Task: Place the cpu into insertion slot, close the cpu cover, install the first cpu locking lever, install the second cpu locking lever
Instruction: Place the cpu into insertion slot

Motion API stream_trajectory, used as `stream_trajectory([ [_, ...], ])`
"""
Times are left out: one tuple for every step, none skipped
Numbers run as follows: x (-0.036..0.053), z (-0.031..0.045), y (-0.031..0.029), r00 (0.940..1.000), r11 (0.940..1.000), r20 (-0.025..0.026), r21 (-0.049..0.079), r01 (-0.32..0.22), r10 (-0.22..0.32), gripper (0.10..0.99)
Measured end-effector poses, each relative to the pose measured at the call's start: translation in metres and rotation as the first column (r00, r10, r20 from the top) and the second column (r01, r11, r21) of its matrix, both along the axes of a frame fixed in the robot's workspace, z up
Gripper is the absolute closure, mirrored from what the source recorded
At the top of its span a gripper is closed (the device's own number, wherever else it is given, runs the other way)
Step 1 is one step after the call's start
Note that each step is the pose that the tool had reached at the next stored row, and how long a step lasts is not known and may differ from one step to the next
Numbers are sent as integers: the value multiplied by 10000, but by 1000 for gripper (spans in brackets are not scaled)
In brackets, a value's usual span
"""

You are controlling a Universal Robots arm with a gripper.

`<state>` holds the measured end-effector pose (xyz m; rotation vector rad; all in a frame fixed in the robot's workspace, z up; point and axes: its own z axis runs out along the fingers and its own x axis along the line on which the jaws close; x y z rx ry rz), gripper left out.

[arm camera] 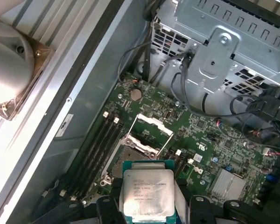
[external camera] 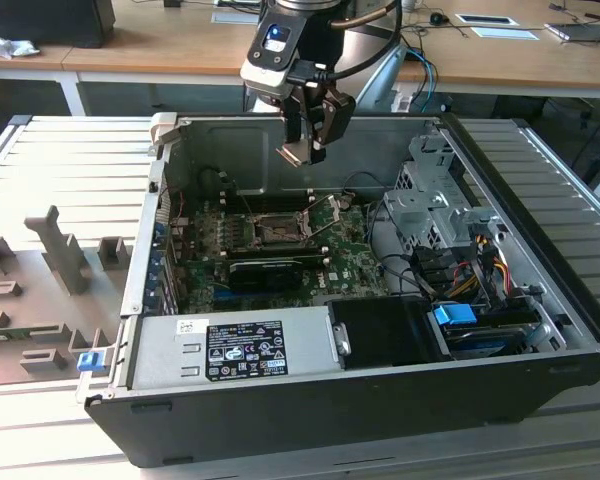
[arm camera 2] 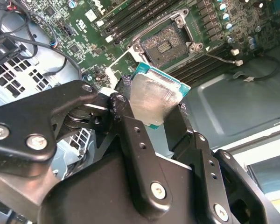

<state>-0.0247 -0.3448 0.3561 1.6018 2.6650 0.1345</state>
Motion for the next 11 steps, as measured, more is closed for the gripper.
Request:
stream_trajectory([
  [0, -1, 0, 10000, 10000, 0, -1, 50, -50, 561],
  [0, -1, 0, 9999, 9999, 0, 0, 125, -125, 561],
  [0, -2, 0, 9998, 9998, 0, 0, 187, -187, 561],
  [0, -2, 0, 9997, 9997, 0, -1, 231, -231, 561],
  [0, -3, 0, 9996, 9996, 0, 0, 287, -287, 561],
  [0, -3, 0, 9995, 9995, 0, 0, 329, -329, 561],
  [0, -3, 0, 9993, 9993, 0, -1, 374, -374, 561],
  [0, -3, 0, 9991, 9991, 0, -1, 412, -412, 561],
  [0, -4, 0, 9989, 9989, 0, -1, 462, -462, 561],
  [0, -5, 0, 9987, 9987, 0, 0, 503, -503, 561],
  [0, -5, 0, 9984, 9984, 0, 0, 563, -563, 561],
])
